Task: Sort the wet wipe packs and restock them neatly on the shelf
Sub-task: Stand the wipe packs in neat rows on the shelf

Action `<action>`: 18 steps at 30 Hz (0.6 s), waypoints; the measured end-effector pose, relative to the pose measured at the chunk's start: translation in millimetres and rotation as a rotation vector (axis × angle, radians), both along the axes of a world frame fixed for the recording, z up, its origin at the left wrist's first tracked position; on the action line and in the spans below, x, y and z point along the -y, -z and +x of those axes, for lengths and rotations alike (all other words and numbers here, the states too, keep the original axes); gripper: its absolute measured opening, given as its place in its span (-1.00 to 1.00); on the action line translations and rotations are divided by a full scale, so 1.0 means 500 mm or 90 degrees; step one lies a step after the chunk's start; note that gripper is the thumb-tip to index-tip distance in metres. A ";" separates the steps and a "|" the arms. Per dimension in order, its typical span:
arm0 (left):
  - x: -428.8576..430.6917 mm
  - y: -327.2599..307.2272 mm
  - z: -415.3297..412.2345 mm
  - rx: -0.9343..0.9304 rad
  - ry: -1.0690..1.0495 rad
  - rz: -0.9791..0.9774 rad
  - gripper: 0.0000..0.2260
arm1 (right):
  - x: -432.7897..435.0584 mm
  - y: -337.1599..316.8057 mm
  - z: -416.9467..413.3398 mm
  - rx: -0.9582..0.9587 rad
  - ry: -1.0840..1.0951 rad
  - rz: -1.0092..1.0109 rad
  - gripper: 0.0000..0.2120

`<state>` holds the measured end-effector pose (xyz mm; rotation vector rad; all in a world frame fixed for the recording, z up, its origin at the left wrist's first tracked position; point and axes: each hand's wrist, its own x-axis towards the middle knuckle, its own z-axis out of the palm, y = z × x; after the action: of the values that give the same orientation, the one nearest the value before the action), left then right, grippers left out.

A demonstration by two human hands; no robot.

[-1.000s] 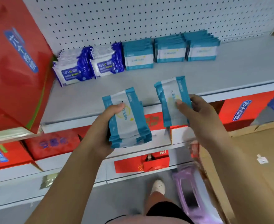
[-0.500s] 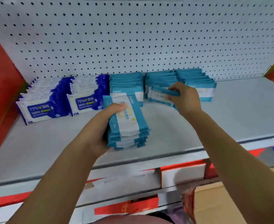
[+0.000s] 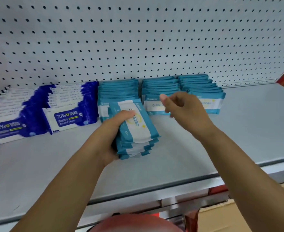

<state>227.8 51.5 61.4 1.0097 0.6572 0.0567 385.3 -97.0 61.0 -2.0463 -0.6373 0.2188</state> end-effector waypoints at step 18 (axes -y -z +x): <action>-0.026 0.035 0.043 -0.013 0.085 0.031 -0.55 | 0.038 -0.016 0.062 -0.124 -0.039 0.028 -0.83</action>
<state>249.3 64.3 43.8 1.0997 0.6084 -0.0553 416.4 -116.1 69.1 -1.9359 -0.5784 0.4311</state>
